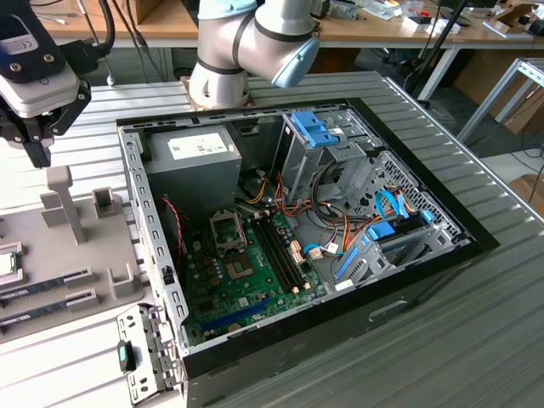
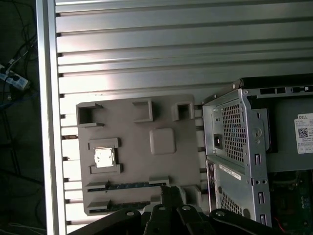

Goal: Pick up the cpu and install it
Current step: 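Reach for the cpu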

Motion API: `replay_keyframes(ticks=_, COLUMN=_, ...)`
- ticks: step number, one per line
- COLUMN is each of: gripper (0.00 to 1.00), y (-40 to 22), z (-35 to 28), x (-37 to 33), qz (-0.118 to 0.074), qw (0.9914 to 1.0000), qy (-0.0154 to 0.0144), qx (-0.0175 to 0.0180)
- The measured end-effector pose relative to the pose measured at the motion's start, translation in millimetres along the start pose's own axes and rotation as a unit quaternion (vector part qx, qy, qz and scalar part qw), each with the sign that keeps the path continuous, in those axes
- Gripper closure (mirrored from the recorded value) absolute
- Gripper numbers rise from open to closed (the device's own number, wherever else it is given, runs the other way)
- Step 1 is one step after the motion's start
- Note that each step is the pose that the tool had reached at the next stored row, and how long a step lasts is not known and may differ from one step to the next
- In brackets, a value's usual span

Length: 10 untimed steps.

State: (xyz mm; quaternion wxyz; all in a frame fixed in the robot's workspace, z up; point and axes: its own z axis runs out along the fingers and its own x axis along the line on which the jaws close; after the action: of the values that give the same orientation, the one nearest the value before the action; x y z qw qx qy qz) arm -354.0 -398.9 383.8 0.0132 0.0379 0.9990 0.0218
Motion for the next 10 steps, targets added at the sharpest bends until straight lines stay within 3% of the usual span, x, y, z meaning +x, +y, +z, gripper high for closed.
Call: replay_keyframes(ticks=10, gripper=0.89, y=-0.6, z=1.8, x=7.0, qz=0.0, qw=1.0, qy=0.0001, qx=0.0001)
